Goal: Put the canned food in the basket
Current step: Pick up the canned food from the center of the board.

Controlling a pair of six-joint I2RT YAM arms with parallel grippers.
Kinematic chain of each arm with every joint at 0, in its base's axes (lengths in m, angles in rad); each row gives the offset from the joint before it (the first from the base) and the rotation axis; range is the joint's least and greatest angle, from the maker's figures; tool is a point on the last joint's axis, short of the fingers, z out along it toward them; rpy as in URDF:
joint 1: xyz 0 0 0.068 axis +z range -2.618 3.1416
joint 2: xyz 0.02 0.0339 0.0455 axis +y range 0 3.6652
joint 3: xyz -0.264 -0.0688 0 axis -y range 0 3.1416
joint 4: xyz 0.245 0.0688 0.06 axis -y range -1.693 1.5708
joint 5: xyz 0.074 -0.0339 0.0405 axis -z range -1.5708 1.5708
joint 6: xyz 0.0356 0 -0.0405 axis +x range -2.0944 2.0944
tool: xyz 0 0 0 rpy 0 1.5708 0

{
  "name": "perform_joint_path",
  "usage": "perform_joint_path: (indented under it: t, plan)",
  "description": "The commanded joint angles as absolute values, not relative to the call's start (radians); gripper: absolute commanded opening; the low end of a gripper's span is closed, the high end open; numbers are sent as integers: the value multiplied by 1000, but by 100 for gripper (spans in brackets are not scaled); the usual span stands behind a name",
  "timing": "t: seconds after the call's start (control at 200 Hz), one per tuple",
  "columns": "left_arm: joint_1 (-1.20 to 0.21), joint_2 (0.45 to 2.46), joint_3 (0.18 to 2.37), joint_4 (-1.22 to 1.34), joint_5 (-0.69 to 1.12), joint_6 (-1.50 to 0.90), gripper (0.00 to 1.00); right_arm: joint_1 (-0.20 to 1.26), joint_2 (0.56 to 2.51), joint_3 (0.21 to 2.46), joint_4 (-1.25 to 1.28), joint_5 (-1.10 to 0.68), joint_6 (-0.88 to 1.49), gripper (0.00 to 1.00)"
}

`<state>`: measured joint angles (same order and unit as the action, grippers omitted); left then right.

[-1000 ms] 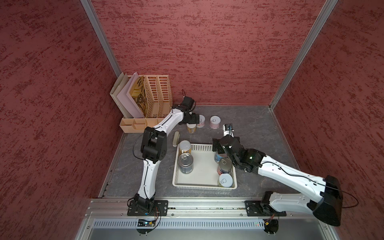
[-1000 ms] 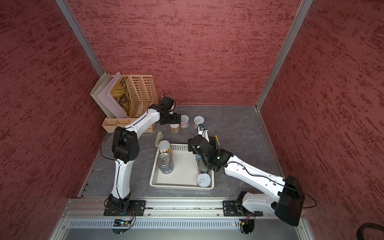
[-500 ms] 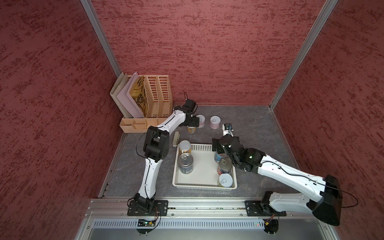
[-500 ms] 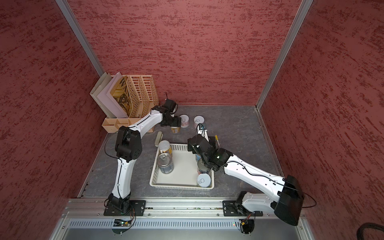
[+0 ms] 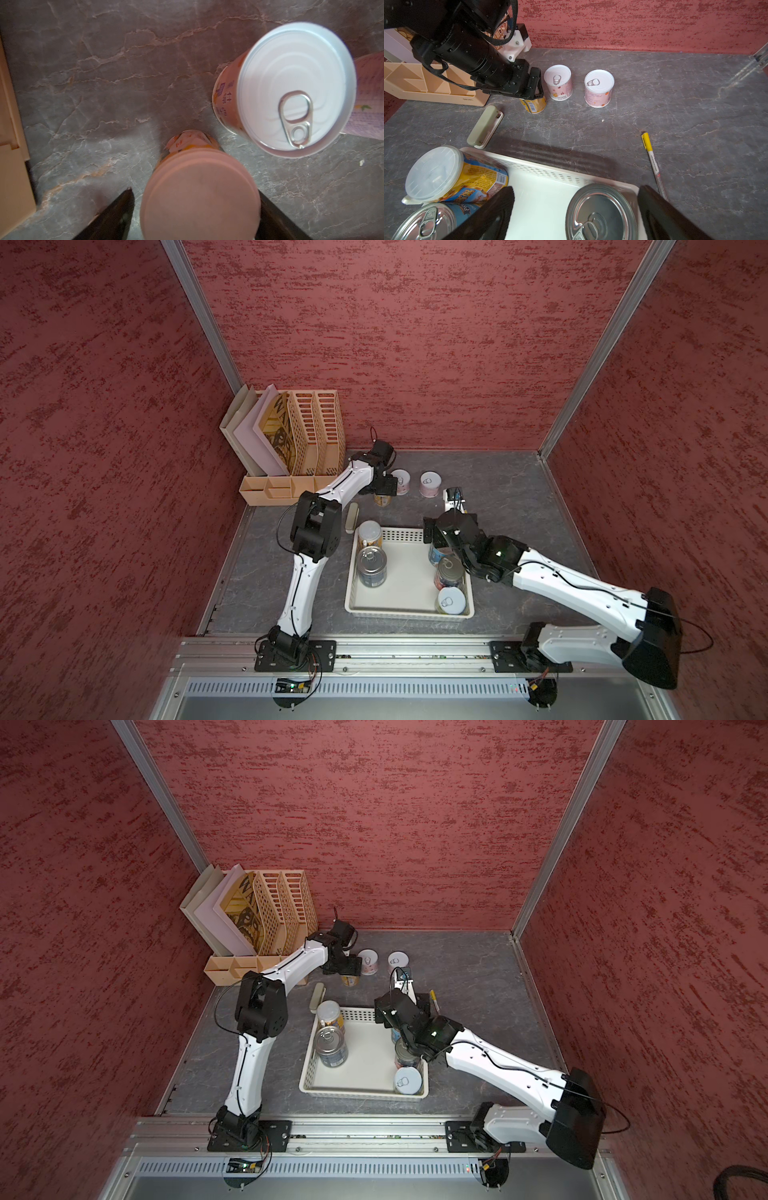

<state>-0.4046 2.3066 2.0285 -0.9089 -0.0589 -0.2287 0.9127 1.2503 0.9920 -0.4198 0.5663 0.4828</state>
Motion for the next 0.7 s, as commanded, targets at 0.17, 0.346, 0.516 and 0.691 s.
perform_joint_path:
  t: [0.17,0.346,0.516,0.691]
  plan:
    - [-403,2328,2078,-916,-80,-215,69,909,1270,1038,-432,549,492,98]
    - [-403,2333,2093,-930,-80,-217,57,910,1278,1040,-433,547,492,98]
    - [-408,2290,2081,-926,-80,-238,45,910,1284,1042,-433,543,493,98]
    - [-417,2218,2043,-907,-78,-275,38,909,1285,1044,-436,542,494,98]
